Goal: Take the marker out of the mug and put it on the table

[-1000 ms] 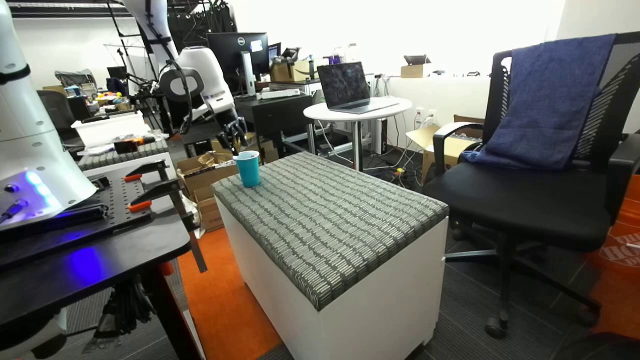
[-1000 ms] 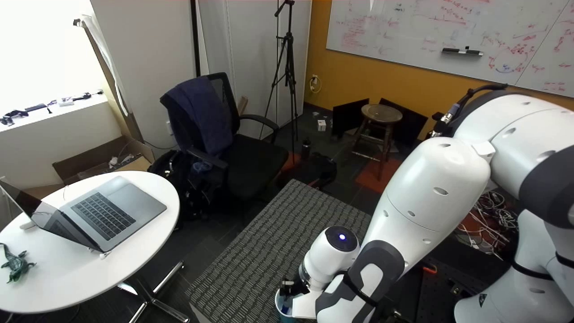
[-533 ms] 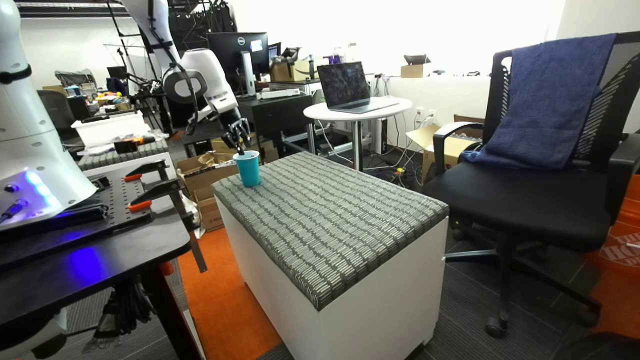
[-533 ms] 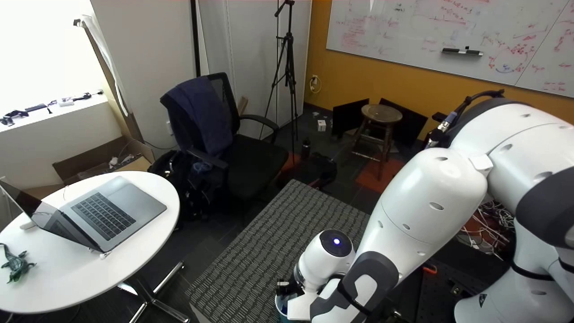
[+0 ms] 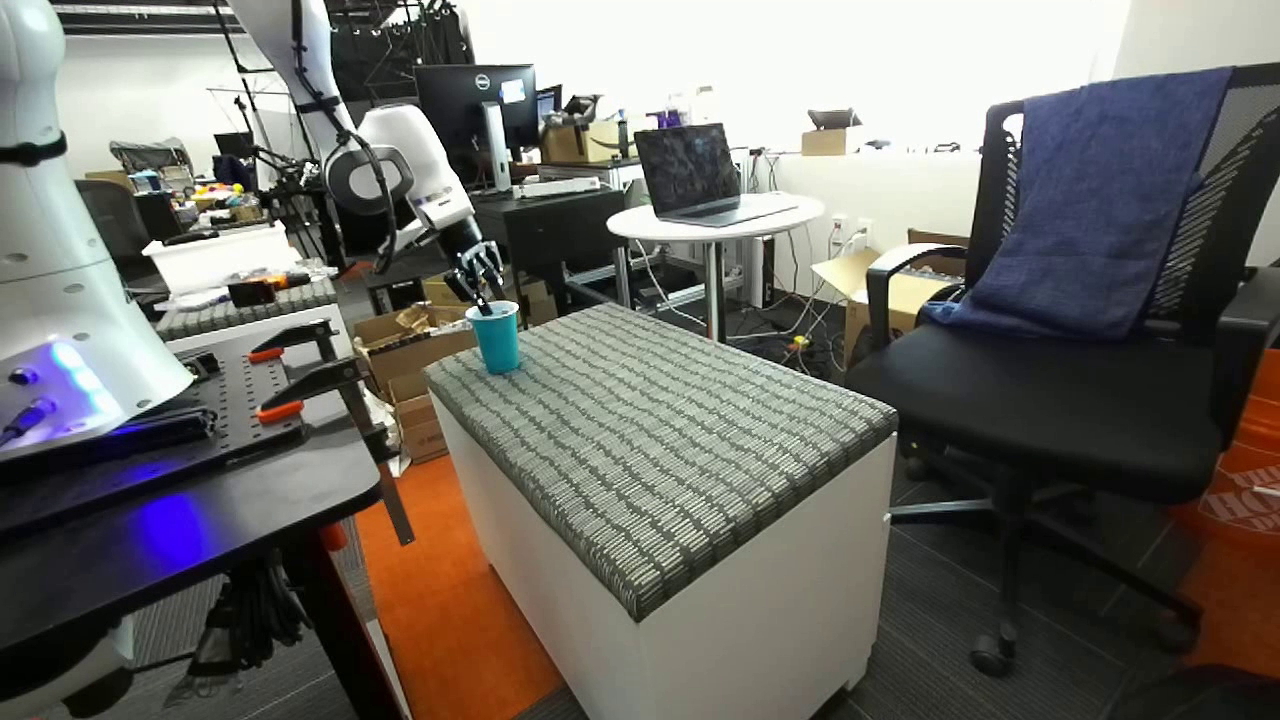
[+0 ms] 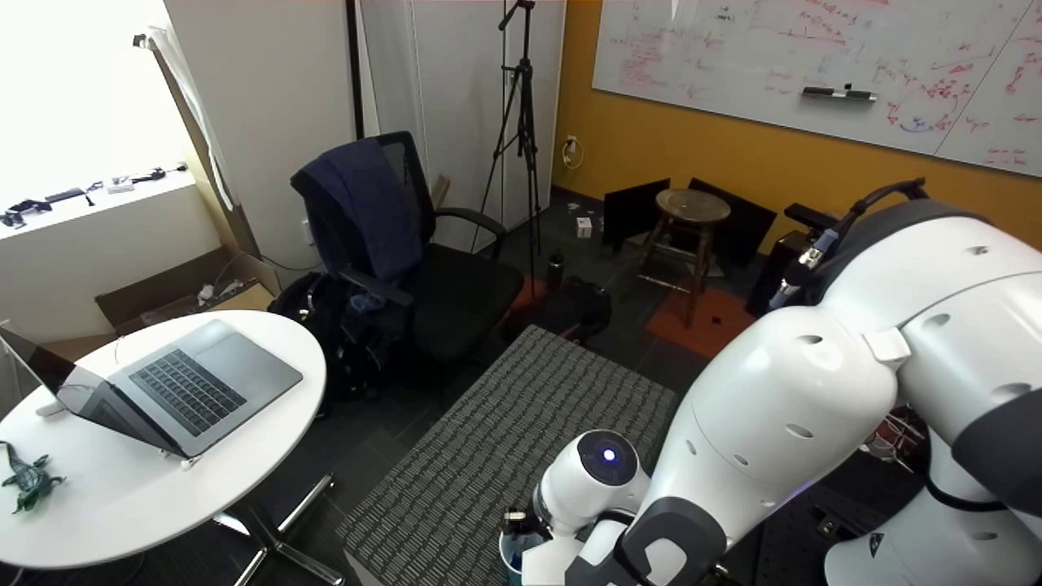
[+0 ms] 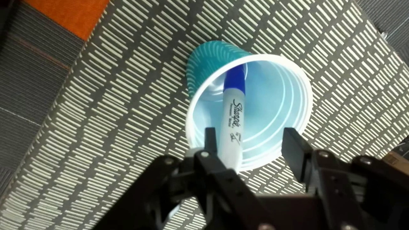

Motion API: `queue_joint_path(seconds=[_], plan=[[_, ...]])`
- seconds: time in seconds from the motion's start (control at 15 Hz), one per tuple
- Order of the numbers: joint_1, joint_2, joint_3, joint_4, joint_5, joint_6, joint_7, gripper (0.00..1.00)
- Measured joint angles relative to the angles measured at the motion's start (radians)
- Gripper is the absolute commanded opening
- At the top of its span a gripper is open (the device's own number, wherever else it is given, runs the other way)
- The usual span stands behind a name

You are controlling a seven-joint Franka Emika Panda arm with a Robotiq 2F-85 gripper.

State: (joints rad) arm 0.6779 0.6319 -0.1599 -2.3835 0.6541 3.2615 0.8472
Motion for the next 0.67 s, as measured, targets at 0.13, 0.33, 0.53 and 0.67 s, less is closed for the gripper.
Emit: queue_joint_path(seconds=[0.13,0.33,0.53,0.67], plan=[[0.036,0.008,-0.027,0.002,0.000,0.000,0.018,0.55],[0.079,0.017,-0.058,0.003,0.000,-0.001,0.040,0.54],[0.112,0.024,-0.083,0.003,0.000,-0.004,0.060,0.56],[0.133,0.028,-0.099,0.003,0.000,-0.008,0.067,0.56]])
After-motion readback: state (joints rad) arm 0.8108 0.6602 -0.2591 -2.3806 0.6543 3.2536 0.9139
